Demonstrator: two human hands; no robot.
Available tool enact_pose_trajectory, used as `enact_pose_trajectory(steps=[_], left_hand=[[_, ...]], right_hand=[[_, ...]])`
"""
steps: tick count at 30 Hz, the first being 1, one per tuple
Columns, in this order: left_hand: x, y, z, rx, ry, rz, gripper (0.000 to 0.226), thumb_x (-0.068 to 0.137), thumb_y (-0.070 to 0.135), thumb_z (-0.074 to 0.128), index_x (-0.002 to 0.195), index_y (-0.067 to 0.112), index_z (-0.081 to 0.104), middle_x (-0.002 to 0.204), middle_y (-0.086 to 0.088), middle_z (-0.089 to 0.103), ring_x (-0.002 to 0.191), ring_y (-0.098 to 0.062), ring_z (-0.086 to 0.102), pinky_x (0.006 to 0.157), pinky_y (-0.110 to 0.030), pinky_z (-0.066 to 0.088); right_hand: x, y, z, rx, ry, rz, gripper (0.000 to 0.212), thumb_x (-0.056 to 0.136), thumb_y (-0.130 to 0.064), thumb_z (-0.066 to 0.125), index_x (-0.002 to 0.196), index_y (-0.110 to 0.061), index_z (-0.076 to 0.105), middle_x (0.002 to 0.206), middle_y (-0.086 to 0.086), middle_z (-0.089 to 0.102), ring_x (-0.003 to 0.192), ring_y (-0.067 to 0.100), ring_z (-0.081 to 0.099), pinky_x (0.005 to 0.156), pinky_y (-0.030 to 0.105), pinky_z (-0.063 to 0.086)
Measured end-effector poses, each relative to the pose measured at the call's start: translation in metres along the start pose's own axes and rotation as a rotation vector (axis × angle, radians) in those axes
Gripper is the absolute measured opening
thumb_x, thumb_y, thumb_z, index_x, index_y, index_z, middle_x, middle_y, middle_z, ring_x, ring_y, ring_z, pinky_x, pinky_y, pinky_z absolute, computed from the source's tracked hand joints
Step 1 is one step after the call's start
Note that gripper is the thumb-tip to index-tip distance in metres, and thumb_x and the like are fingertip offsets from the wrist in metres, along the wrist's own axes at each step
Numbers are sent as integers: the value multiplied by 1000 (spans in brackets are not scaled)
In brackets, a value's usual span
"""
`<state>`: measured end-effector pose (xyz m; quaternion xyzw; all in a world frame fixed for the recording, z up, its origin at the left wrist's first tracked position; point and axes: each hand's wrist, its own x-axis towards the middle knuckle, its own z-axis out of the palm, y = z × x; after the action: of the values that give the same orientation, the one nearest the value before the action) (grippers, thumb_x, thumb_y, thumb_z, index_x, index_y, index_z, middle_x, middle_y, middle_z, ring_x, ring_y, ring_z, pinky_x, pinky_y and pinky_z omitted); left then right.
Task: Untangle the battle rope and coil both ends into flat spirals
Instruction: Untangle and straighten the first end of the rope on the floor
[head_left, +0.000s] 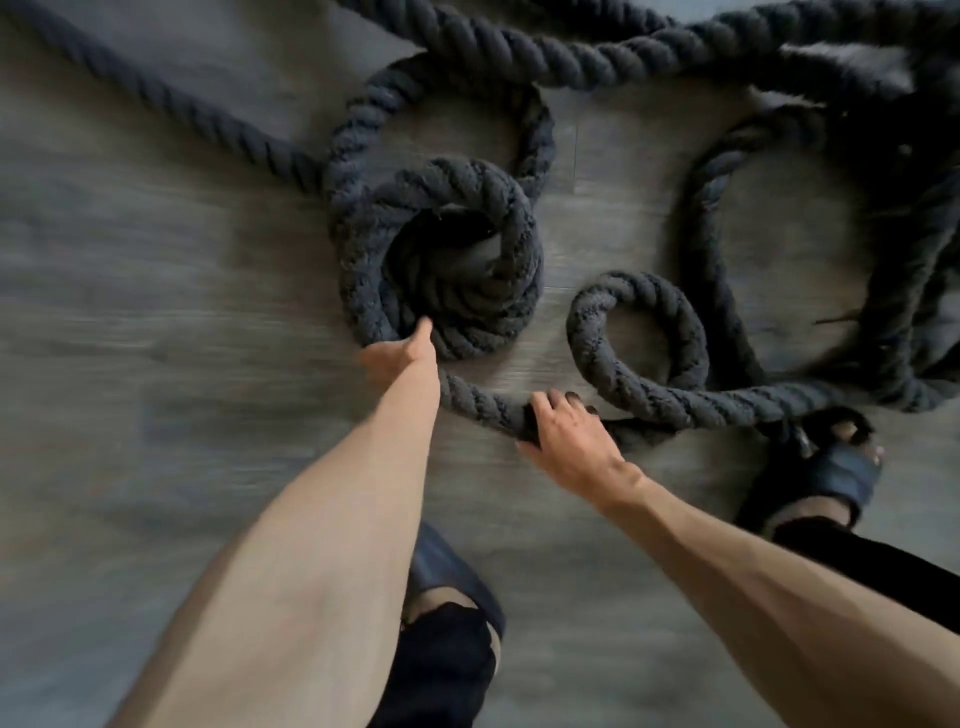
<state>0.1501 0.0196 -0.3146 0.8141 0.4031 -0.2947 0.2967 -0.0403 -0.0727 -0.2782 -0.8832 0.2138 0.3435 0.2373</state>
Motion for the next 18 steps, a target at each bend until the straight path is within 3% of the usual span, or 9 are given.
enact_pose_trajectory(steps=[6, 9, 13, 15, 18], left_hand=[[-24, 1, -103, 306, -100, 207, 73, 91, 29, 66, 147, -2, 31, 153, -18, 37, 140, -33, 38, 114, -42, 33], [-42, -3, -159, 346, -92, 274, 56, 84, 23, 69, 132, 3, 50, 134, -18, 59, 123, -34, 57, 100, -41, 48], [-62, -11, -225, 322, -135, 325, 41, 74, 7, 68, 112, 2, 55, 114, -20, 69, 109, -33, 66, 91, -40, 54], [-74, -23, -256, 359, -180, 374, 42, 71, 8, 72, 110, 1, 57, 111, -20, 69, 106, -34, 66, 89, -40, 54], [-96, -53, -300, 351, -285, 375, 41, 66, 7, 72, 105, 2, 59, 93, -20, 73, 89, -31, 72, 80, -43, 59]], right_hand=[[-68, -68, -41, 73, 38, 11, 42, 83, -51, 64, 101, -20, 42, 99, 12, 68, 93, 37, 65, 72, 39, 42], [-107, -110, -52, 93, -17, 27, 47, 79, -60, 65, 94, -24, 38, 95, 13, 69, 89, 37, 67, 65, 35, 37], [-168, -168, -44, 233, -100, 87, 54, 73, -74, 63, 93, -25, 48, 95, 8, 71, 92, 33, 68, 67, 36, 44], [-201, -195, -30, 324, -153, 137, 56, 75, -66, 66, 107, -21, 57, 103, 8, 71, 98, 32, 67, 73, 35, 47], [-242, -229, -18, 448, -288, 196, 56, 80, -35, 72, 129, -13, 56, 122, 13, 66, 111, 29, 64, 82, 30, 46]])
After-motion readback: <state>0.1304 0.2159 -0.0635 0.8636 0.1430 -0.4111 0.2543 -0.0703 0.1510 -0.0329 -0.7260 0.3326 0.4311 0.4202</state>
